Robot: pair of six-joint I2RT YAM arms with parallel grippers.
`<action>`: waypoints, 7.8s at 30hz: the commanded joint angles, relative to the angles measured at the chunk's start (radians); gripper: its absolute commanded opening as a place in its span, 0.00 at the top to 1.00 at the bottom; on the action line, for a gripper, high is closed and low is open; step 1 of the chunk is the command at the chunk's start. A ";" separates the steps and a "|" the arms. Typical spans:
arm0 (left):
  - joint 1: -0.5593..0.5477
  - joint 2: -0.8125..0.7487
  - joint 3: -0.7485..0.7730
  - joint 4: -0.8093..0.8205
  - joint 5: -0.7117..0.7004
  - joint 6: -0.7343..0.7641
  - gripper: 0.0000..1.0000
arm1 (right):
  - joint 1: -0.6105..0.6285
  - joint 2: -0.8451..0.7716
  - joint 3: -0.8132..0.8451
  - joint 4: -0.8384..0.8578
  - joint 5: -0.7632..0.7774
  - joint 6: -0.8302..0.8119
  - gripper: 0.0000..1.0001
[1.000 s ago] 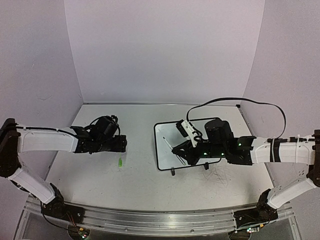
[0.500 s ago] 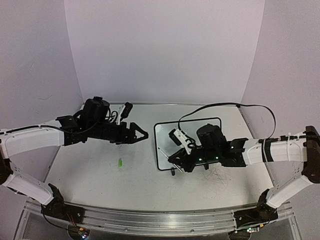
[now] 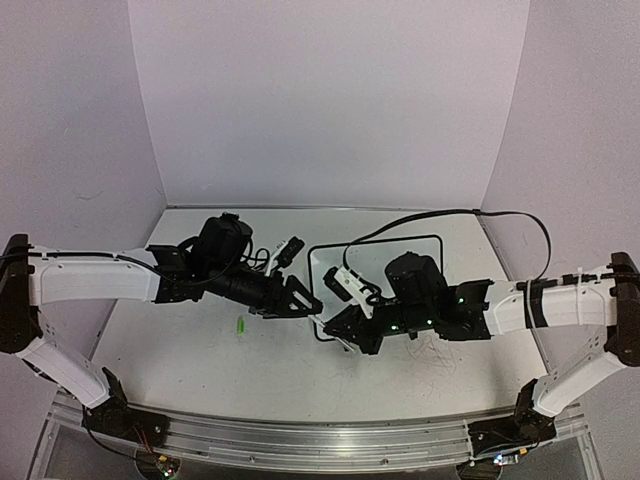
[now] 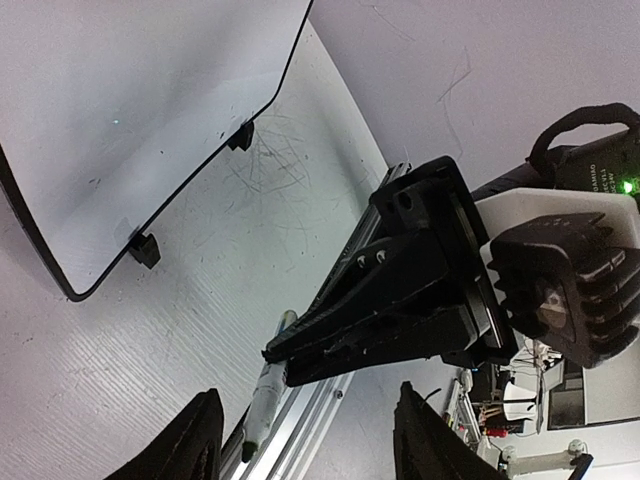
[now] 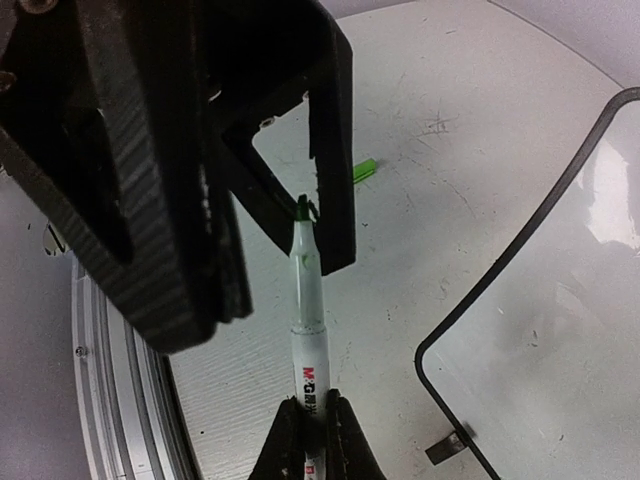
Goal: Write a sentence on the whiteboard
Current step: Pass from the right arm to the left, then pass from the left arm to the right, then hold the whiteboard at the center of the board.
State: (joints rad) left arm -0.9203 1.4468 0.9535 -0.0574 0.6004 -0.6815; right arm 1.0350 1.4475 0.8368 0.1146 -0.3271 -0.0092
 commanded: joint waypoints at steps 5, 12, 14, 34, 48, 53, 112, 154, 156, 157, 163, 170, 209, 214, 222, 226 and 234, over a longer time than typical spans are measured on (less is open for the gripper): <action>-0.017 0.037 0.025 0.053 0.015 -0.018 0.60 | 0.020 -0.028 0.036 0.034 0.016 -0.026 1.00; -0.020 0.051 0.027 0.053 0.014 -0.020 0.76 | 0.023 -0.031 0.031 0.036 0.032 -0.028 1.00; -0.020 0.052 0.029 0.053 0.014 -0.019 0.79 | 0.024 -0.032 0.030 0.036 0.036 -0.028 1.00; -0.013 -0.016 0.094 0.010 -0.095 0.044 1.00 | 0.025 -0.101 -0.026 0.077 0.166 0.069 0.26; 0.049 -0.266 0.090 0.172 -0.265 0.025 1.00 | 0.023 -0.357 -0.214 0.400 0.200 0.490 0.02; 0.048 -0.300 0.067 0.315 -0.203 -0.033 1.00 | -0.013 -0.357 -0.183 0.500 0.123 0.690 0.02; 0.024 -0.302 -0.052 0.500 -0.078 -0.114 1.00 | -0.102 0.060 0.266 0.662 -0.347 0.744 0.73; 0.026 -0.290 -0.060 0.468 -0.075 -0.117 0.99 | -0.130 0.067 0.241 0.717 -0.390 0.846 1.00; 0.027 -0.295 -0.063 0.464 -0.084 -0.113 0.90 | -0.132 0.056 0.226 0.719 -0.381 0.838 1.00; 0.031 -0.301 -0.065 0.461 -0.088 -0.108 0.78 | -0.134 0.047 0.214 0.719 -0.374 0.830 1.00; 0.062 -0.390 -0.090 0.363 -0.195 -0.057 0.25 | -0.196 -0.095 0.038 0.626 -0.258 0.740 1.00; 0.070 -0.427 -0.054 0.081 -0.498 0.020 0.01 | -0.215 -0.363 -0.088 0.223 0.114 0.471 1.00; 0.264 0.306 0.153 0.254 0.113 0.272 0.36 | -0.139 -0.298 -0.055 0.057 0.210 -0.040 1.00; 0.271 0.316 0.142 0.292 0.144 0.266 0.42 | -0.094 -0.276 -0.065 0.071 0.278 -0.063 1.00; 0.281 0.318 0.132 0.324 0.158 0.241 0.49 | -0.054 -0.261 -0.100 0.131 0.303 -0.064 1.00; 0.281 0.333 0.145 0.333 0.172 0.216 0.52 | -0.051 -0.253 -0.106 0.152 0.289 -0.062 1.00; 0.281 0.358 0.160 0.357 0.185 0.221 0.59 | -0.033 -0.231 -0.099 0.161 0.312 -0.046 1.00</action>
State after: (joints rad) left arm -0.6441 1.7948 1.0679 0.2405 0.7589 -0.4624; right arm 0.9873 1.1961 0.7330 0.2232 -0.0400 -0.0570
